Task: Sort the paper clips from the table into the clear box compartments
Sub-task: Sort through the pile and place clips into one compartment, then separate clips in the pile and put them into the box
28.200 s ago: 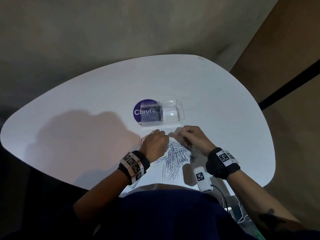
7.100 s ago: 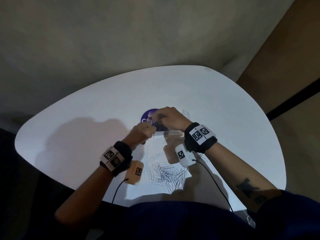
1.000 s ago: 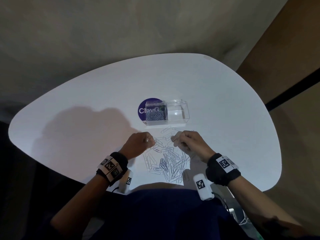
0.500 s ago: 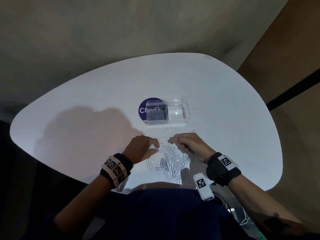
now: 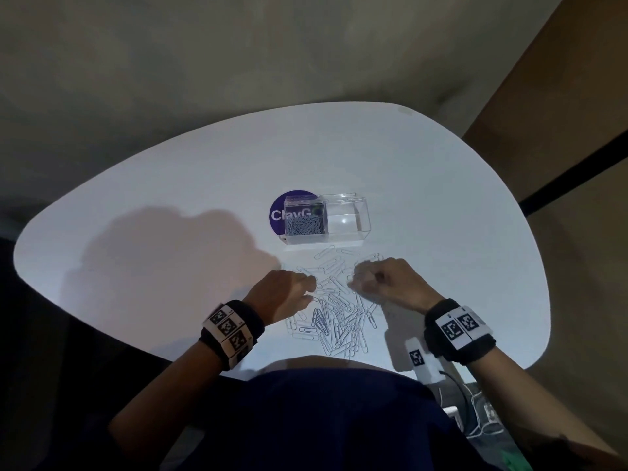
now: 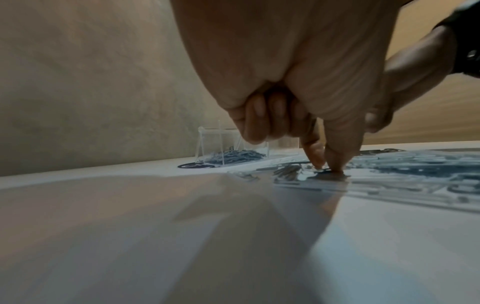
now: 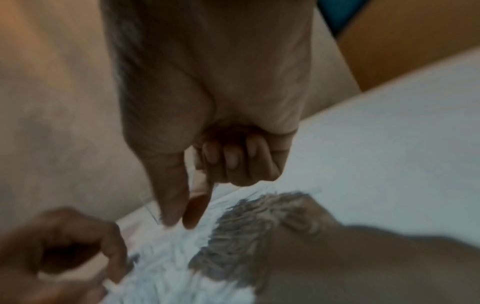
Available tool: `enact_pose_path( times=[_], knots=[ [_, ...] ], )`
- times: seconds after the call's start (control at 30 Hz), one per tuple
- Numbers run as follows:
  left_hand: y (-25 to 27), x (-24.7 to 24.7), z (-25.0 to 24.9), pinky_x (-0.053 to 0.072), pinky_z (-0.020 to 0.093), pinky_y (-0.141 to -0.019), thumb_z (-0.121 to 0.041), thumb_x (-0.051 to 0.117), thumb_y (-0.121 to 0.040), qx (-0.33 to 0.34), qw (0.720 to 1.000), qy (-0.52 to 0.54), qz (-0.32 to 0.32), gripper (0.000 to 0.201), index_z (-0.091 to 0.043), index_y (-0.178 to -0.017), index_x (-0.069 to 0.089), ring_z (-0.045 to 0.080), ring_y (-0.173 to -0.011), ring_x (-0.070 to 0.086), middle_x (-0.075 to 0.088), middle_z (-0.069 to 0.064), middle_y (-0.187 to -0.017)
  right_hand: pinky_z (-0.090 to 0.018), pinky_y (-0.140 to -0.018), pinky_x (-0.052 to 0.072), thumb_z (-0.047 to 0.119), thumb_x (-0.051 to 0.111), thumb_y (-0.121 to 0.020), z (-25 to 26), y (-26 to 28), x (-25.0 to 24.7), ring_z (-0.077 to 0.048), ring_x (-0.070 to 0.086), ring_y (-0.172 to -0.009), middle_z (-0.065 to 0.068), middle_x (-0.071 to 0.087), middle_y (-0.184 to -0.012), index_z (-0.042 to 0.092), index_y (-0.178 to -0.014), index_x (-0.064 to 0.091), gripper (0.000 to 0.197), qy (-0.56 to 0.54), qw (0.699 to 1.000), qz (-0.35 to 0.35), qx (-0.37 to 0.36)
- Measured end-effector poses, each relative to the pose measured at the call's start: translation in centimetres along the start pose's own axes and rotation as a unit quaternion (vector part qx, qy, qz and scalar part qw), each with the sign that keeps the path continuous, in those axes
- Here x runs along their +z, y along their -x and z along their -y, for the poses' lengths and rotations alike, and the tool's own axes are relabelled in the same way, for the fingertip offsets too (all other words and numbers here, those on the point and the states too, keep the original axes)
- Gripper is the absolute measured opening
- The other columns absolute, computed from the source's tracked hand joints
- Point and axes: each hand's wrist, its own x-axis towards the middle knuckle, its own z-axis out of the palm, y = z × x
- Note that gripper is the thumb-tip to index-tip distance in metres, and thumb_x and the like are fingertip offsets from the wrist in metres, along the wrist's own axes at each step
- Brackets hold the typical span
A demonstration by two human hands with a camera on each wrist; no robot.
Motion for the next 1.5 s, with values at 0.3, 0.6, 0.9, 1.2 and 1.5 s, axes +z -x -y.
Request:
enact_pose_path(
  times=[0.3,0.6,0.9,1.2,1.5],
  knots=[
    [-0.3,0.6,0.4,0.052,0.036,-0.059,-0.021,0.053,-0.089,0.034,0.999,-0.023,-0.019,0.012,-0.016,-0.086,0.064,0.021,-0.067,0.062,0.066,-0.002,-0.078,-0.028,-0.059,0.039,0.036,0.079,-0.07,-1.8,1.7,2.4,-0.012,0.054,-0.069,0.007,0.06,-0.085,0.027,-0.061,0.037,0.043,0.27,0.96,0.066,0.035],
    [-0.5,0.4,0.2,0.043,0.029,-0.063,-0.026,0.058,-0.085,-0.051,0.998,0.042,-0.014,0.012,-0.016,-0.082,0.062,0.016,-0.06,0.056,0.065,-0.006,-0.072,-0.026,-0.066,0.041,0.034,0.073,-0.084,-2.1,1.4,2.0,-0.008,0.045,-0.063,0.008,0.048,-0.067,0.012,-0.067,0.042,0.042,0.034,0.999,0.013,0.002],
    [0.8,-1.9,0.4,0.015,0.022,-0.044,-0.006,0.048,-0.075,-0.184,0.751,0.633,0.027,0.01,-0.009,-0.066,0.044,0.016,-0.044,0.032,0.051,0.017,-0.061,-0.029,-0.055,0.042,-0.012,0.055,-0.078,-0.7,-0.5,1.9,-0.04,0.066,-0.075,-0.027,0.064,-0.079,0.003,-0.062,0.05,0.023,-0.362,0.922,-0.049,0.128],
    [1.2,-2.0,0.4,0.023,0.022,-0.042,-0.015,0.051,-0.068,-0.177,0.743,0.645,0.033,0.016,-0.007,-0.082,0.049,0.013,-0.04,0.028,0.04,0.007,-0.058,-0.023,-0.042,0.017,-0.031,0.022,-0.065,1.9,-2.1,2.8,-0.015,0.037,-0.042,-0.014,0.05,-0.066,0.014,-0.067,0.027,0.045,-0.483,0.871,-0.04,0.08],
    [2.4,-0.9,-0.4,0.034,0.023,-0.063,-0.046,0.07,-0.079,-0.062,0.986,0.136,0.072,0.023,-0.026,-0.085,0.062,0.002,-0.059,0.047,0.048,-0.016,-0.058,-0.019,-0.04,0.027,0.03,0.081,-0.074,2.3,-2.7,3.6,-0.014,0.039,-0.052,-0.031,0.056,-0.075,-0.007,-0.094,0.073,0.043,-0.405,0.91,0.024,0.088]
  ],
)
